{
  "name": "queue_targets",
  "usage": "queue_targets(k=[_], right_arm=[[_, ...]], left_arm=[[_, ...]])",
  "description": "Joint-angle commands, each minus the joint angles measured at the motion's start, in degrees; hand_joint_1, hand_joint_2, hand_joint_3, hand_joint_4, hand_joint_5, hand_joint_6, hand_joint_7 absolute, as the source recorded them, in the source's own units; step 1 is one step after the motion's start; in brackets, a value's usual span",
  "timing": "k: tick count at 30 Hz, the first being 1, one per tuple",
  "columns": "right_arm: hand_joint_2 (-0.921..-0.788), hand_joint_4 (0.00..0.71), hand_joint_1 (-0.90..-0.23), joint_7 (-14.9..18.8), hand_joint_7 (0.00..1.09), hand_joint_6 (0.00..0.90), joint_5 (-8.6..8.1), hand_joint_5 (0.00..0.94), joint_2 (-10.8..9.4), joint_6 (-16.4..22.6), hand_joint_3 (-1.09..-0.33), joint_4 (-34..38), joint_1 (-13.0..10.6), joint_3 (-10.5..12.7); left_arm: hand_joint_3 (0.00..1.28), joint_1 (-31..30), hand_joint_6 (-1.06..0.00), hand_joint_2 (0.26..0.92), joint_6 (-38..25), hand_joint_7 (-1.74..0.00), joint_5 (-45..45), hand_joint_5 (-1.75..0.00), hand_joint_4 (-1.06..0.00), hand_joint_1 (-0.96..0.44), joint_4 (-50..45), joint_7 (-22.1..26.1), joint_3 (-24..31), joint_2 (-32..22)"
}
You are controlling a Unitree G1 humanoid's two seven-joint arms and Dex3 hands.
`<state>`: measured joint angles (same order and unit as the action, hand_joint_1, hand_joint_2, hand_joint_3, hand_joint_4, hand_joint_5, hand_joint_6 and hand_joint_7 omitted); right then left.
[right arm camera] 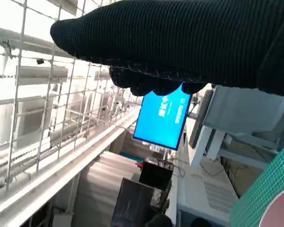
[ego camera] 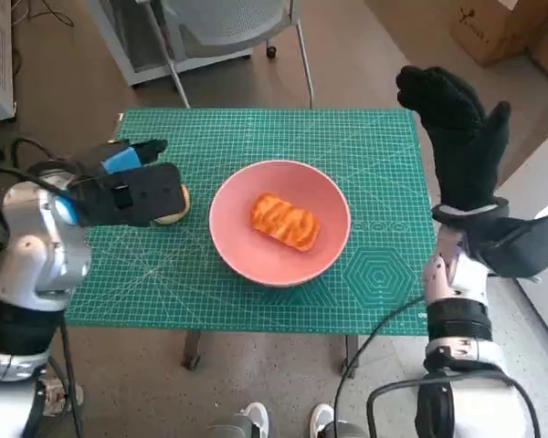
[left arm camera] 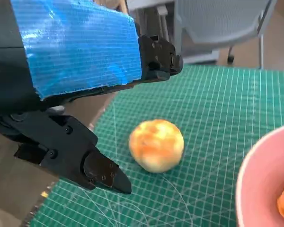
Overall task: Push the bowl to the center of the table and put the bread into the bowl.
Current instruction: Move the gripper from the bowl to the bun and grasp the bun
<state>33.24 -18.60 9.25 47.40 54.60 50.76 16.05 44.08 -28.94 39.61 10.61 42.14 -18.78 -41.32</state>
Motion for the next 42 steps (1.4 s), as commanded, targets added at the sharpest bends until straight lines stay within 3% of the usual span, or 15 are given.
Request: queue_targets(k=[1, 23, 31, 42], right_arm=[[-0.921, 0.288, -0.618, 1.1, 0.01, 0.391, -0.97, 0.002, 0.5, -0.8, -0.593, 0.9, -0.4, 0.6], [-0.921, 0.292, -0.617, 1.7, 0.01, 0.4, -1.33, 0.002, 1.5, -1.1, -0.6, -0.1, -1.2, 0.8], [-0.921, 0.295, -0.624, 1.3, 0.01, 0.405, -1.22, 0.003, 1.6, -1.4, -0.602, -1.7, -2.1, 0.6], [-0.921, 0.295, -0.624, 0.0, 0.01, 0.405, -0.58, 0.002, 1.8, -1.5, -0.606, -3.1, -3.0, 0.4]], left_arm=[[0.01, 2.8, -0.17, 0.727, 0.4, -0.02, 1.2, 0.0, 0.0, 0.07, 4.8, -2.2, -1.3, 1.9], [0.01, 11.9, -0.19, 0.72, 6.2, -0.01, 3.7, 0.0, 0.0, 0.0, 30.9, -13.9, -7.4, 10.4], [0.01, 15.2, -0.19, 0.719, 9.4, -0.01, 3.5, 0.0, 0.0, -0.03, 41.9, -16.1, -9.4, 13.1], [0.03, 17.8, -0.19, 0.756, 12.3, 0.0, 3.0, 0.0, 0.0, 0.06, 51.3, -17.0, -10.8, 15.5]])
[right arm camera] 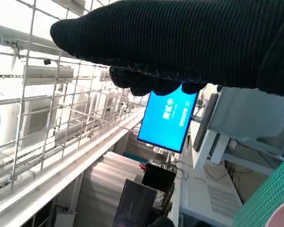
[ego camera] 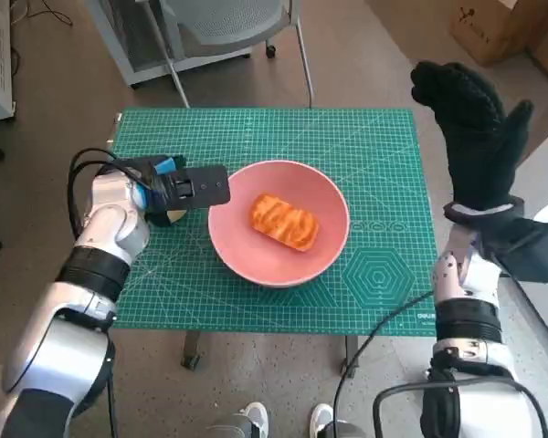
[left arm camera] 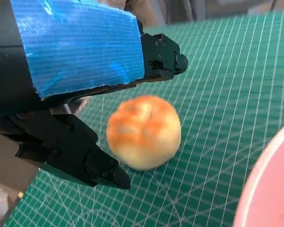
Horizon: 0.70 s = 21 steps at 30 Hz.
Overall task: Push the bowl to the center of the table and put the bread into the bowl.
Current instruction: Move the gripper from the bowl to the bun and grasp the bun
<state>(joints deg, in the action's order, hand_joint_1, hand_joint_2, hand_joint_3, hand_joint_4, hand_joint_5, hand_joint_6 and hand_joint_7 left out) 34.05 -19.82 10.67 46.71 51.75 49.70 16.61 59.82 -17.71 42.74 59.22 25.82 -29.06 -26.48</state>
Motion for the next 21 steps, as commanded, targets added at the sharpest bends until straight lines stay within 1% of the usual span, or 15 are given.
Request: queue_targets(k=[1, 5, 7, 8, 9, 10, 11, 13, 14, 15, 16, 17, 18, 20, 21], right_arm=[[-0.921, 0.295, -0.624, -0.9, 0.01, 0.405, 0.68, 0.002, 0.3, -0.9, -0.607, -0.4, -2.0, -0.2], [-0.921, 0.294, -0.624, -1.1, 0.01, 0.404, 0.64, 0.001, 0.4, -1.0, -0.609, -0.6, -2.0, -0.4], [-0.921, 0.293, -0.623, -1.2, 0.01, 0.404, 0.6, 0.001, 0.3, -1.1, -0.61, -0.6, -2.0, -0.4], [-0.921, 0.293, -0.623, -1.2, 0.01, 0.406, 0.58, 0.001, 0.3, -1.1, -0.61, -0.6, -2.0, -0.4], [-0.921, 0.293, -0.623, -1.3, 0.01, 0.406, 0.58, 0.001, 0.3, -1.2, -0.61, -0.7, -2.1, -0.4], [-0.921, 0.293, -0.623, -1.4, 0.01, 0.407, 0.58, 0.0, 0.3, -1.3, -0.611, -0.8, -2.1, -0.5], [-0.921, 0.293, -0.623, -1.4, 0.01, 0.407, 0.59, 0.0, 0.3, -1.3, -0.611, -0.9, -2.1, -0.5], [-0.921, 0.293, -0.623, -1.6, 0.01, 0.409, 0.64, 0.0, 0.3, -1.4, -0.612, -1.0, -2.1, -0.6], [-0.921, 0.294, -0.622, -1.7, 0.01, 0.411, 0.65, 0.001, 0.3, -1.4, -0.612, -1.1, -2.1, -0.6], [-0.921, 0.294, -0.622, -1.7, 0.01, 0.411, 0.67, 0.001, 0.2, -1.4, -0.612, -1.1, -2.1, -0.7], [-0.921, 0.296, -0.621, -1.8, 0.01, 0.412, 0.68, 0.002, 0.2, -1.4, -0.612, -1.1, -2.1, -0.7], [-0.921, 0.298, -0.62, -1.8, 0.01, 0.413, 0.7, 0.003, 0.2, -1.4, -0.612, -1.2, -2.1, -0.7], [-0.921, 0.299, -0.62, -1.9, 0.01, 0.413, 0.71, 0.003, 0.2, -1.4, -0.612, -1.2, -2.1, -0.8], [-0.921, 0.301, -0.619, -1.9, 0.01, 0.414, 0.72, 0.004, 0.2, -1.3, -0.612, -1.1, -2.0, -0.9], [-0.921, 0.302, -0.619, -1.9, 0.01, 0.414, 0.71, 0.004, 0.2, -1.3, -0.612, -1.1, -2.0, -0.9]], left_arm=[[0.03, 2.1, -0.19, 0.759, 1.4, 0.0, -0.3, 0.0, 0.0, 0.06, 3.4, -0.9, -0.5, 0.8], [0.04, 2.4, -0.19, 0.776, 2.9, 0.0, -0.5, -0.01, -0.03, 0.05, 6.2, -1.9, -0.6, 1.4], [0.06, 2.5, -0.2, 0.791, 3.8, 0.0, -0.1, -0.03, -0.11, 0.06, 7.5, -2.5, -1.1, 1.6], [0.08, 2.5, -0.2, 0.818, 4.1, -0.01, 0.1, -0.09, -0.25, 0.08, 7.9, -2.7, -1.4, 1.7], [0.1, 2.5, -0.21, 0.823, 4.7, 0.0, 0.7, -0.13, -0.29, 0.09, 8.5, -3.0, -2.1, 1.7], [0.17, 2.6, -0.22, 0.858, 5.1, -0.01, 1.1, -0.62, -0.34, 0.18, 9.1, -3.2, -2.7, 1.8], [0.22, 2.7, -0.23, 0.881, 5.2, -0.01, 1.5, -0.94, -0.36, 0.24, 9.4, -3.4, -3.2, 1.8], [0.23, 2.8, -0.25, 0.9, 5.5, -0.01, 1.9, -1.19, -0.42, 0.29, 9.8, -3.8, -3.9, 1.8], [0.33, 2.9, -0.27, 0.862, 5.5, -0.01, 2.0, -1.31, -0.44, 0.32, 9.9, -4.0, -4.2, 1.8], [0.38, 2.9, -0.27, 0.838, 5.3, -0.01, 2.2, -1.36, -0.44, 0.33, 10.2, -4.3, -4.4, 1.9], [0.54, 3.0, -0.29, 0.783, 5.1, -0.01, 2.4, -1.49, -0.4, 0.34, 10.4, -4.6, -4.6, 2.0], [0.65, 3.0, -0.3, 0.742, 4.5, -0.01, 2.2, -1.59, -0.38, 0.35, 10.6, -5.1, -4.4, 2.2], [0.7, 3.0, -0.3, 0.721, 3.6, -0.01, 1.8, -1.62, -0.38, 0.36, 10.6, -6.0, -4.0, 2.5], [0.79, 2.6, -0.3, 0.651, 2.5, -0.01, 1.3, -1.63, -0.43, 0.38, 10.4, -8.4, -3.3, 2.9], [0.78, 2.4, -0.29, 0.643, 2.3, -0.01, 1.1, -1.6, -0.46, 0.38, 10.3, -9.5, -3.1, 3.1]])
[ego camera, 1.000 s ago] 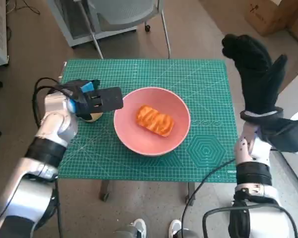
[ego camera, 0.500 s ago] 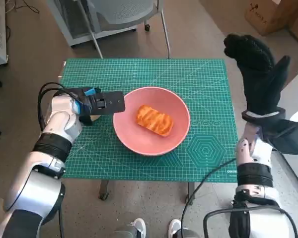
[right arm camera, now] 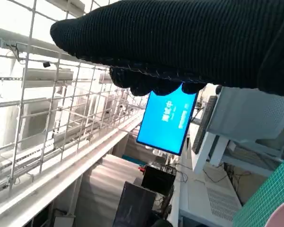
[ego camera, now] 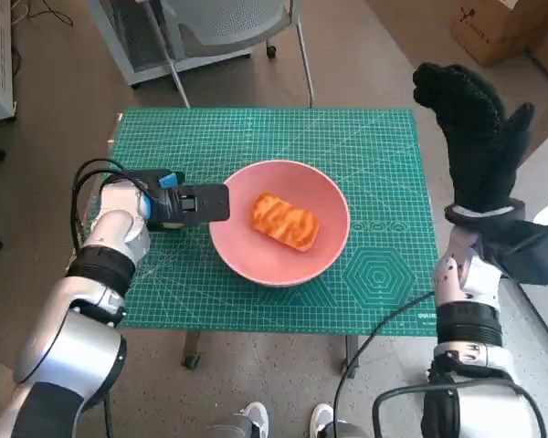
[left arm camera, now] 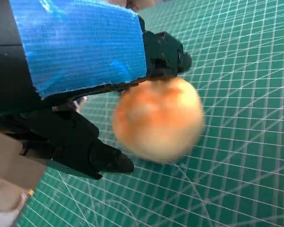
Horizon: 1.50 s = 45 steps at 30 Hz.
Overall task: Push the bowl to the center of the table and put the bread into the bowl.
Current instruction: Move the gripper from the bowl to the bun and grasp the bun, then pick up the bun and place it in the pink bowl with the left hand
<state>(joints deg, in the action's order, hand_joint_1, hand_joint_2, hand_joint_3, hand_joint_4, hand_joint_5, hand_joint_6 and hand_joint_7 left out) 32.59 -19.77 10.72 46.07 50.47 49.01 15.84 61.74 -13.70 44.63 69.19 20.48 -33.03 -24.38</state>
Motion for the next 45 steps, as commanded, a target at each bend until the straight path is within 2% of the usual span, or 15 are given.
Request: queue_targets(k=[1, 3, 5, 6, 9, 11, 17, 18, 19, 20, 23, 29, 32, 39, 45], right_arm=[[-0.921, 0.303, -0.619, -0.4, 0.01, 0.414, 0.61, 0.005, 0.2, -0.7, -0.612, 0.2, -1.3, -0.2], [-0.921, 0.303, -0.619, -0.3, 0.01, 0.414, 0.55, 0.005, 0.1, -0.6, -0.611, 0.3, -1.3, -0.2], [-0.921, 0.304, -0.619, -0.2, 0.01, 0.414, 0.5, 0.004, 0.1, -0.6, -0.611, 0.4, -1.2, -0.2], [-0.921, 0.304, -0.619, -0.2, 0.01, 0.415, 0.46, 0.004, 0.1, -0.5, -0.61, 0.4, -1.2, -0.2], [-0.921, 0.303, -0.619, -0.1, 0.01, 0.416, 0.41, 0.003, 0.1, -0.5, -0.609, 0.6, -1.1, -0.2], [-0.921, 0.303, -0.619, 0.1, 0.01, 0.416, 0.27, 0.003, 0.1, -0.6, -0.609, 0.7, -1.1, -0.2], [-0.921, 0.304, -0.62, 0.7, 0.01, 0.42, -0.07, 0.003, 0.0, -0.7, -0.607, 1.0, -0.9, -0.2], [-0.921, 0.304, -0.62, 0.7, 0.01, 0.42, -0.08, 0.003, 0.0, -0.7, -0.607, 1.0, -0.9, -0.2], [-0.921, 0.304, -0.62, 0.8, 0.01, 0.42, -0.1, 0.003, 0.0, -0.7, -0.607, 1.1, -0.9, -0.2], [-0.921, 0.304, -0.62, 0.8, 0.01, 0.421, -0.12, 0.003, 0.0, -0.7, -0.606, 1.1, -0.8, -0.1], [-0.921, 0.305, -0.621, 1.1, 0.01, 0.421, -0.25, 0.003, 0.1, -0.8, -0.604, 1.3, -0.7, -0.1], [-0.921, 0.307, -0.621, 1.5, 0.01, 0.423, -0.51, 0.003, 0.2, -0.9, -0.601, 1.4, -0.6, 0.1], [-0.921, 0.308, -0.621, 1.7, 0.01, 0.424, -0.58, 0.003, 0.2, -0.9, -0.6, 1.5, -0.6, 0.2], [-0.921, 0.308, -0.622, 1.8, 0.01, 0.424, -0.58, 0.003, 0.1, -0.9, -0.598, 1.7, -0.4, 0.3], [-0.921, 0.308, -0.62, 1.8, 0.01, 0.425, -0.57, 0.002, 0.1, -1.1, -0.596, 1.6, -0.5, 0.2]], left_arm=[[0.76, 0.0, -0.29, 0.634, -1.6, -0.01, -0.7, -1.56, -0.5, 0.38, 0.2, -5.8, 0.9, 1.0], [0.64, -0.5, -0.31, 0.665, -1.1, -0.02, -0.6, -1.46, -0.57, 0.38, 0.3, -8.3, 0.7, 1.0], [0.43, -0.9, -0.39, 0.751, -0.2, -0.04, -0.6, -1.34, -0.64, 0.38, 0.7, -10.5, 0.6, 1.0], [0.33, -1.1, -0.45, 0.799, 0.2, -0.06, -0.6, -1.31, -0.65, 0.38, 0.9, -11.4, 0.6, 1.0], [0.21, -1.5, -0.55, 0.878, 1.7, -0.1, -0.6, -1.31, -0.62, 0.37, 1.1, -13.5, 0.4, 0.6], [0.19, -1.8, -0.57, 0.893, 2.9, -0.11, -0.4, -1.32, -0.61, 0.37, 1.1, -14.8, 0.1, 0.0], [0.27, -1.6, -0.69, 0.918, 4.5, -0.19, -1.5, -1.47, -0.46, 0.35, 0.8, -16.2, 1.2, -1.0], [0.26, -1.6, -0.65, 0.918, 4.8, -0.37, -1.8, -1.48, -0.47, 0.28, 0.7, -16.4, 1.5, -1.1], [0.25, -1.6, -0.59, 0.919, 5.1, -0.64, -2.0, -1.51, -0.48, 0.18, 0.3, -16.6, 1.8, -1.4], [0.24, -1.6, -0.57, 0.92, 5.4, -0.8, -2.2, -1.52, -0.48, 0.12, 0.1, -16.8, 2.0, -1.5], [0.21, -1.6, -0.56, 0.921, 6.0, -0.98, -2.8, -1.52, -0.5, 0.04, -1.4, -16.9, 2.7, -2.3], [0.17, -2.0, -0.61, 0.911, 5.4, -1.11, -3.6, -1.42, -0.52, 0.01, -7.0, -16.4, 4.3, -4.0], [0.14, -2.6, -0.61, 0.908, 3.9, -1.11, -3.8, -1.34, -0.6, 0.0, -12.3, -15.1, 5.5, -5.1], [0.07, -9.0, -0.62, 0.919, -0.8, -1.13, -4.5, -1.2, -0.69, 0.0, -37.1, -9.9, 10.4, -8.6], [0.05, -14.4, -0.65, 0.918, -3.3, -1.14, -4.6, -1.14, -0.72, 0.0, -54.2, -8.9, 14.2, -8.9]])
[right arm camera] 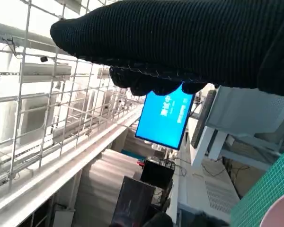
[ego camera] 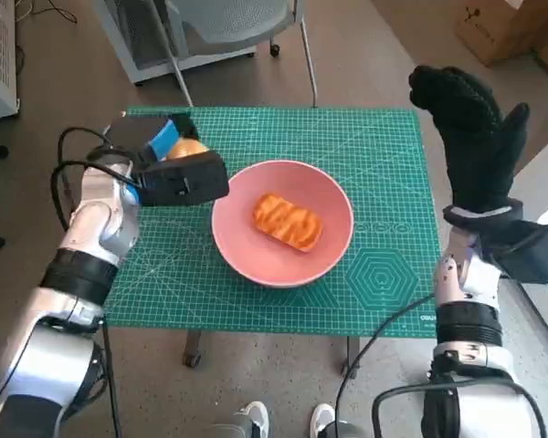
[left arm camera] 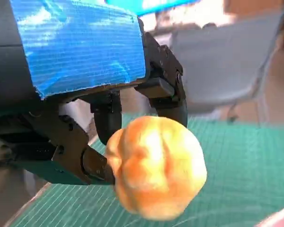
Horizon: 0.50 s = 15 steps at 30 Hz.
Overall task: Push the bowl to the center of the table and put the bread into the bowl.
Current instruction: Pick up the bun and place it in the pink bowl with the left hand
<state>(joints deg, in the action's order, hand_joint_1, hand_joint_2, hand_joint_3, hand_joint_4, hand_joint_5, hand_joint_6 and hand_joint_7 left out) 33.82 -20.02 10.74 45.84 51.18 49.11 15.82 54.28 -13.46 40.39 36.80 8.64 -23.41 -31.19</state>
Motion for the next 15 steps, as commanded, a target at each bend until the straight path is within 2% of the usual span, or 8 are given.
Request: queue_targets(k=[1, 8, 15], right_arm=[[-0.921, 0.308, -0.62, 0.6, 0.01, 0.425, -0.31, 0.002, 0.0, -0.8, -0.595, 0.8, -0.6, 0.2], [-0.921, 0.309, -0.621, 0.7, 0.01, 0.42, -0.16, 0.002, -0.1, -0.8, -0.593, 0.1, -1.0, -0.1], [-0.921, 0.309, -0.619, 0.8, 0.0, 0.406, -0.13, 0.001, 0.1, -0.9, -0.591, -0.1, -1.0, -0.2]], left_arm=[[0.04, -7.6, -0.65, 0.917, -3.9, -1.14, -0.2, -1.13, -0.72, 0.0, -23.9, 3.1, 4.9, -2.0], [0.03, -11.9, -0.67, 0.917, -4.7, -1.13, 1.2, -1.09, -0.75, 0.0, -37.3, 3.9, 5.9, -0.6], [0.02, -13.5, -0.69, 0.911, -3.0, -1.13, 1.7, -1.04, -0.78, 0.0, -42.3, 5.1, 4.6, 0.3]])
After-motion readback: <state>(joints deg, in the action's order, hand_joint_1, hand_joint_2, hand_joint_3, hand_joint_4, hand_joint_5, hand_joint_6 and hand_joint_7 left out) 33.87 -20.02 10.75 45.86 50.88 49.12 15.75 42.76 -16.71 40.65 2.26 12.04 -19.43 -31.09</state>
